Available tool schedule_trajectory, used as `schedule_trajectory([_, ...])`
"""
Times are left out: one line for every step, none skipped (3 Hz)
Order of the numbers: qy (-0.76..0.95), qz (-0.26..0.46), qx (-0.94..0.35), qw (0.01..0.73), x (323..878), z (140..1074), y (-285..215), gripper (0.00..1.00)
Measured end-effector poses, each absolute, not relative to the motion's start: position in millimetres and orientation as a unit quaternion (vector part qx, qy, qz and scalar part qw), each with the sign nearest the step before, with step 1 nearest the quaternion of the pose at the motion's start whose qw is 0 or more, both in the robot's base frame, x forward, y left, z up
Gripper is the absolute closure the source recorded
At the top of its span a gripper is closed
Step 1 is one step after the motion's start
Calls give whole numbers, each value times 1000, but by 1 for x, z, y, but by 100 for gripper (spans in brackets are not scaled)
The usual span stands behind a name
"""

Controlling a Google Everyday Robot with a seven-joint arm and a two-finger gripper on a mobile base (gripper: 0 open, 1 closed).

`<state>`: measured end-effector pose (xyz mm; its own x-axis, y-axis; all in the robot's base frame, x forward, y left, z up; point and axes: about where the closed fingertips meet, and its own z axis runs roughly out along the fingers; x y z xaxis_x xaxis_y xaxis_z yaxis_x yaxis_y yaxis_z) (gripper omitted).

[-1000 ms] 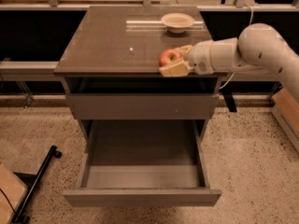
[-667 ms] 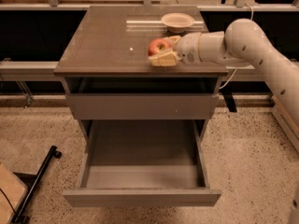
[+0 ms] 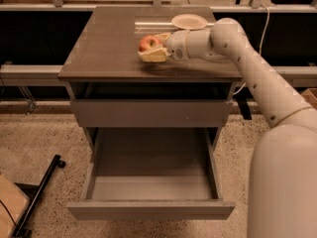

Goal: Pick apple from middle drawer and place on counter

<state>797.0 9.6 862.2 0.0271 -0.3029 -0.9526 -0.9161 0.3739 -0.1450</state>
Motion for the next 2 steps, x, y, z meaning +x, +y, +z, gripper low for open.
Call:
schedule_trajectory([641, 283, -478, 530, 819, 849, 26, 59])
schedule_trajectory([646, 274, -484, 523, 830, 841, 39, 28])
